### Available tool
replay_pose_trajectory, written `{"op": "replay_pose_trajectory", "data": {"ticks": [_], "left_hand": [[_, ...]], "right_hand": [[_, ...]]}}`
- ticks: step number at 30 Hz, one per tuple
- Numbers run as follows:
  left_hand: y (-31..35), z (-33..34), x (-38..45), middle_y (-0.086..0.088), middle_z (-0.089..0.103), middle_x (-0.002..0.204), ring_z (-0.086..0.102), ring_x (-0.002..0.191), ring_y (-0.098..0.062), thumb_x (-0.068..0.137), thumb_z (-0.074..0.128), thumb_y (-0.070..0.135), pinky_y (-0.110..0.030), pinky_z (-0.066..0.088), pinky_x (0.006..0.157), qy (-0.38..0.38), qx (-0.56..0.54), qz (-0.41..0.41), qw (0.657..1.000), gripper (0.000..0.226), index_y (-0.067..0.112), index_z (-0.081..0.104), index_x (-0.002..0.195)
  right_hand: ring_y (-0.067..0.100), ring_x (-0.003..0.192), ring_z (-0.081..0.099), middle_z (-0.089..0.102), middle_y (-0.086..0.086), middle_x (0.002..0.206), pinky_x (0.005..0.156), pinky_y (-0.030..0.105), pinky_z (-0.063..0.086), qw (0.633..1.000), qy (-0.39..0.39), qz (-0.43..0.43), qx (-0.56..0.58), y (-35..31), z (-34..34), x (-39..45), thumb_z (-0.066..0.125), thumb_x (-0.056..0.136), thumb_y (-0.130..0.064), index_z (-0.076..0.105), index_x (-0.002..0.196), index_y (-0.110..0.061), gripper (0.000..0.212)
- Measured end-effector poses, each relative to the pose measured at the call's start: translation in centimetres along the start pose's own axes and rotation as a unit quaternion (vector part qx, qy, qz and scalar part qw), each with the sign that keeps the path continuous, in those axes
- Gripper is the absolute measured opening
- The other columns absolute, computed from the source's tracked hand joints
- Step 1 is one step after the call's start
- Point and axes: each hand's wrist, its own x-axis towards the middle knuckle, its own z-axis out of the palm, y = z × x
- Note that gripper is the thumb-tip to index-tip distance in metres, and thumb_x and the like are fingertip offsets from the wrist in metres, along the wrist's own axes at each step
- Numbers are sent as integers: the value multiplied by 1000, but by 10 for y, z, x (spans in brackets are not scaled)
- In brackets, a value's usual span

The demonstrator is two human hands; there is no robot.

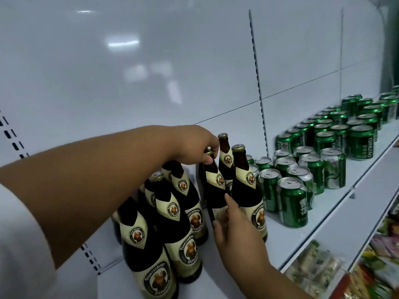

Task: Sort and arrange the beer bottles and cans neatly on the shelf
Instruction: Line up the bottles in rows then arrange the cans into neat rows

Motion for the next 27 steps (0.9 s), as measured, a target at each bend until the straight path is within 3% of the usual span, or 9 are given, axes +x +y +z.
{"op": "replay_pose_trajectory", "data": {"ticks": [2,4,8,11,14,19,23,27], "left_hand": [[0,-2,-6,17,51,82,50,80,-7,94,62,34,-28,36,72,-20,4,-5,1000,21,29,63,114],[1,-5,-12,17,51,82,48,76,0,94,62,35,-26,35,68,-38,8,-8,999,21,30,63,114],[2,-12,-23,15,57,78,50,71,4,94,63,34,-21,32,60,-67,7,-19,998,17,33,62,111],[2,-12,-28,16,54,80,50,73,1,93,65,33,-22,34,61,-75,15,-28,997,18,33,62,111],[3,-13,-30,17,51,80,51,73,-1,92,66,33,-24,36,62,-79,19,-35,996,17,33,63,109],[3,-17,-32,6,66,84,66,80,-15,89,68,31,-32,53,73,-113,-3,-54,992,14,34,64,102],[6,-21,-33,4,69,84,66,74,-13,90,67,28,-28,50,69,-136,-9,-65,989,14,31,64,103],[8,-23,-34,3,70,88,64,71,-10,89,68,29,-31,51,76,-159,-15,-80,984,14,30,65,103]], "right_hand": [[8,92,58,59,-11,110,61,18,36,1000,24,-12,-5,3,0,-4,51,97,-36,29,144,-34,52],[9,89,58,58,-12,107,58,16,35,999,33,-17,-9,4,1,-8,52,96,-39,34,139,-34,46],[14,104,59,60,-10,116,76,27,46,1000,16,-8,-4,8,7,-12,56,93,-43,35,141,-32,53],[14,100,60,62,-9,108,73,25,44,1000,4,0,9,11,11,-12,60,90,-44,42,135,-31,50],[12,106,57,56,-9,119,78,23,43,1000,6,-7,16,12,14,-11,63,89,-43,45,134,-29,50],[12,107,52,53,-9,118,80,21,39,999,34,-23,3,17,20,-10,68,84,-48,51,126,-28,50],[13,106,56,63,-11,111,82,28,47,999,19,-23,29,18,22,-10,67,82,-51,49,120,-34,46],[11,105,57,64,-12,112,83,29,48,999,14,-34,29,19,21,-13,63,85,-52,49,123,-36,44]]}}
